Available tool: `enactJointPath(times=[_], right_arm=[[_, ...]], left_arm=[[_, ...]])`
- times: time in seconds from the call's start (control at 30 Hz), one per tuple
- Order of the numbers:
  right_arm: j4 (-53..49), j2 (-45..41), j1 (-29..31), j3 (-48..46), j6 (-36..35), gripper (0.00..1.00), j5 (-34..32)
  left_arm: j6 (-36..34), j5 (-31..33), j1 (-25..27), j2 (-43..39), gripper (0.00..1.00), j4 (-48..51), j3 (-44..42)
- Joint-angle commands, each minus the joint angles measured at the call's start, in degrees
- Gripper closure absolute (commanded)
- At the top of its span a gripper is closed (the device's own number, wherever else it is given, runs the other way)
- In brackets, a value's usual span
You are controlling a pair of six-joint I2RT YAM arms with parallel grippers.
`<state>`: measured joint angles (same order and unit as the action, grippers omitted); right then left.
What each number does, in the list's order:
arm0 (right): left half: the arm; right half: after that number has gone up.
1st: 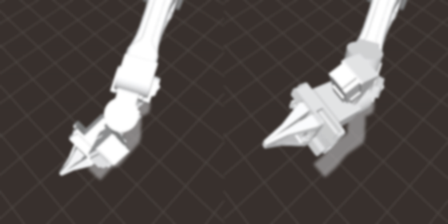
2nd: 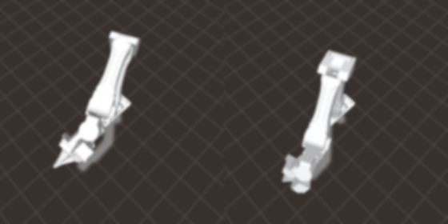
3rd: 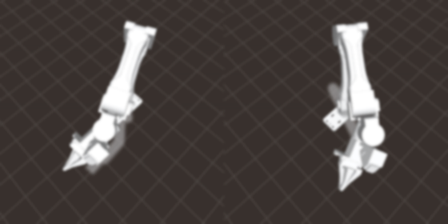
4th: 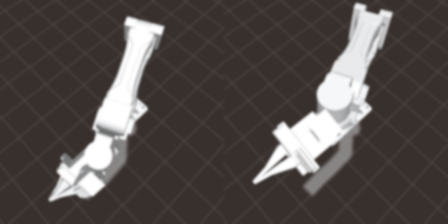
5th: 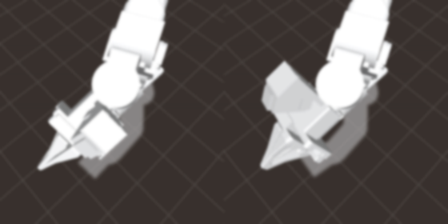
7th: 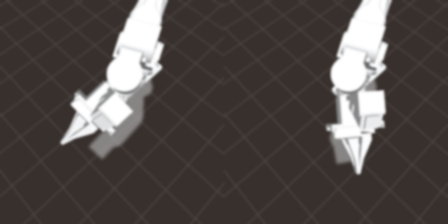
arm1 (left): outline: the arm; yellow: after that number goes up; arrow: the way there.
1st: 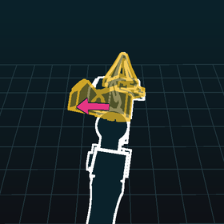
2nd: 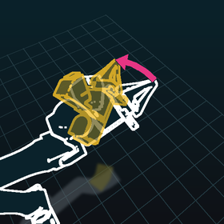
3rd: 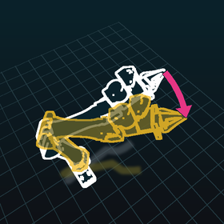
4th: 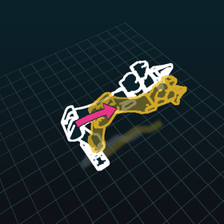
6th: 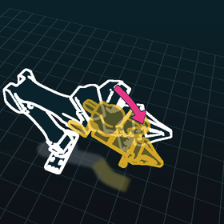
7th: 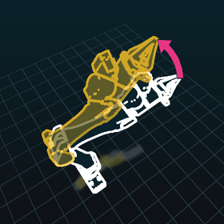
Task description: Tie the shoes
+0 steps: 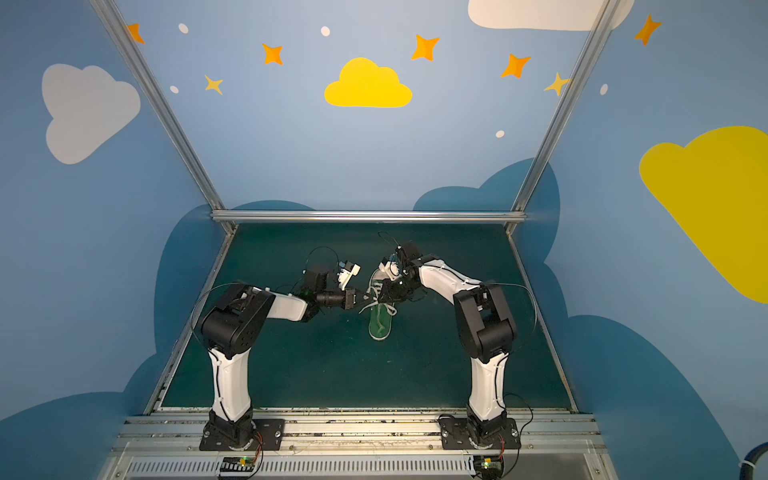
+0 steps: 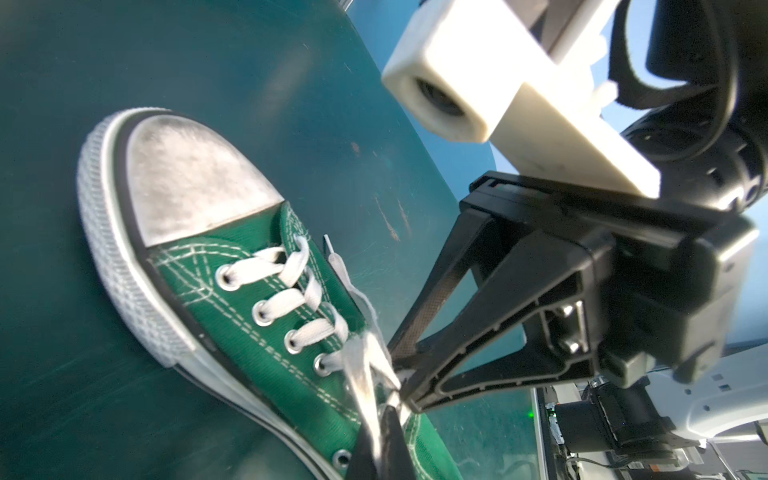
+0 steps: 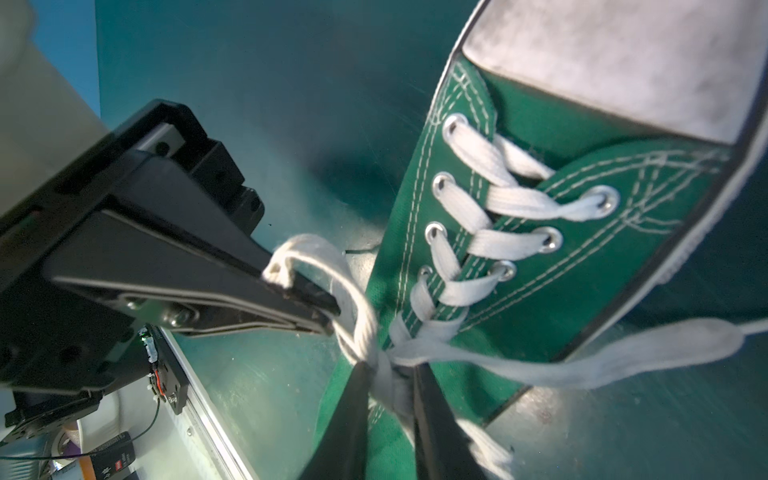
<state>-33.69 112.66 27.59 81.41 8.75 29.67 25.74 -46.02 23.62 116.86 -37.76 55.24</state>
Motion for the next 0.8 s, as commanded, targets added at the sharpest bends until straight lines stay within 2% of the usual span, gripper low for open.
enactJointPath(times=[0.0, 0.77], right_arm=[[-0.7, 1.2, 0.3, -0.3, -0.6, 0.8, -0.6], [-0.8, 1.5, 0.1, -0.5, -0.5, 0.81, -1.0]], left_arm=[[-3.8, 0.8, -0.9, -2.8, 0.97, 4.3, 0.5], [-9.2, 1.2, -2.5, -5.2, 0.97, 11.7, -0.2]])
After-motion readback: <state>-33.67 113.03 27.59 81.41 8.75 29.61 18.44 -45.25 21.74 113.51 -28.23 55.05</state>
